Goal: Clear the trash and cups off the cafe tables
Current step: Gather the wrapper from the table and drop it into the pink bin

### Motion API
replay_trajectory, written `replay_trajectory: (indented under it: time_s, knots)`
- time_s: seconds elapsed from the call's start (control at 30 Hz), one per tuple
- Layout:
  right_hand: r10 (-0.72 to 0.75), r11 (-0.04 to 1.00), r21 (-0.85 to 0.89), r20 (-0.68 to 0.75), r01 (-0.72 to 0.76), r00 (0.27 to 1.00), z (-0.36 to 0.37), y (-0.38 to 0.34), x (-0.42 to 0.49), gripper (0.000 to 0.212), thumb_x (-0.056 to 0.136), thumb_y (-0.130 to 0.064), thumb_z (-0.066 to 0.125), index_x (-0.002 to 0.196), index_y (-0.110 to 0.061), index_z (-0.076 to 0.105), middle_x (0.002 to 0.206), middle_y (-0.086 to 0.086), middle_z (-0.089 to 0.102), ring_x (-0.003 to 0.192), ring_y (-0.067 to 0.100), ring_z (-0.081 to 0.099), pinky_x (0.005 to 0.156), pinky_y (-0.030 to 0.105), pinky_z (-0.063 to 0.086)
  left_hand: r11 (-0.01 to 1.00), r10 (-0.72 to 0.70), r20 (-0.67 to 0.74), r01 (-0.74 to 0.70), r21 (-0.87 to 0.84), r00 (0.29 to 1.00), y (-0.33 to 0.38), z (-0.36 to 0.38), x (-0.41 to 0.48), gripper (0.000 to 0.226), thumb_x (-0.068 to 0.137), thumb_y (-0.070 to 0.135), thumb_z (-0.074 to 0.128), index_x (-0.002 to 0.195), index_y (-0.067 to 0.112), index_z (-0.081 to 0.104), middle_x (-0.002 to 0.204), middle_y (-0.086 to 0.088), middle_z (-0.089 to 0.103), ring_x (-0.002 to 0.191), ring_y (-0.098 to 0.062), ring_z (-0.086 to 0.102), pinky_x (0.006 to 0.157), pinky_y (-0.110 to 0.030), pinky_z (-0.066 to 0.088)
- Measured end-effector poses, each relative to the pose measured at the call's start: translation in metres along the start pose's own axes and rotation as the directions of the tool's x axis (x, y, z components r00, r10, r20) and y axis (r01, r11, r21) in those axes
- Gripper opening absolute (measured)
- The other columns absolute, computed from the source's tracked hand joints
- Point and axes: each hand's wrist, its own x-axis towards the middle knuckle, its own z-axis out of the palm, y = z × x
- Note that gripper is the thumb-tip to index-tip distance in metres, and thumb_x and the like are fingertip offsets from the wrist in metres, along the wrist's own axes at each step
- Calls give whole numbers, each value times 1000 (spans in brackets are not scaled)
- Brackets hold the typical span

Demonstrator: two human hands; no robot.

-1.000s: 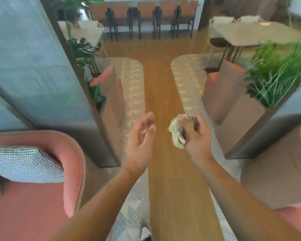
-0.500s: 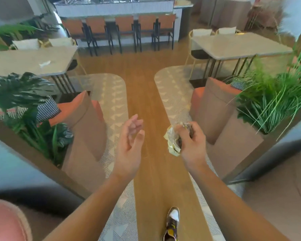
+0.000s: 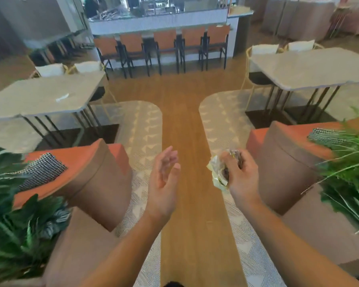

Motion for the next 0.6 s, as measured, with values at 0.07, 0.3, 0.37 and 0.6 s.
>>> replay_trajectory:
  time_s: [0.07, 0.3, 0.37, 0.6]
  knots:
    - [2, 1000, -18, -20, -2, 1000, 4, 11, 37, 18, 97, -44, 70, 81, -39, 64, 66, -13, 60, 62, 9, 56, 65, 36, 46, 1000, -4, 16, 3, 24, 1000, -16, 14, 33, 39, 97, 41, 60, 137, 37, 58, 131, 5, 65, 128, -19, 62, 111, -57, 50]
    - [-10, 999, -41, -87, 6, 996, 42, 60, 171, 23, 95, -41, 71, 75, -42, 59, 65, -14, 55, 63, 9, 52, 64, 33, 47, 999, -43, 55, 42, 11, 998, -78, 55, 165, 37, 96, 50, 57, 133, 49, 59, 134, 18, 65, 130, -8, 61, 111, -42, 51]
    - [15, 998, -52, -85, -20, 996, 58, 74, 217, 23, 93, -45, 71, 74, -44, 59, 65, -15, 54, 63, 11, 51, 64, 36, 46, 999, -45, 66, 45, 1, 997, -99, 65, 212, 39, 96, 49, 57, 135, 43, 59, 135, 18, 65, 130, -7, 61, 111, -41, 51]
    - [-7, 996, -93, -169, -9, 986, 104, 100, 374, 18, 86, -52, 66, 76, -40, 60, 63, -15, 55, 61, 7, 49, 63, 35, 43, 999, -38, 130, 39, -11, 991, -142, 107, 382, 35, 99, 32, 57, 133, 38, 61, 128, 21, 68, 124, -2, 63, 102, -18, 51]
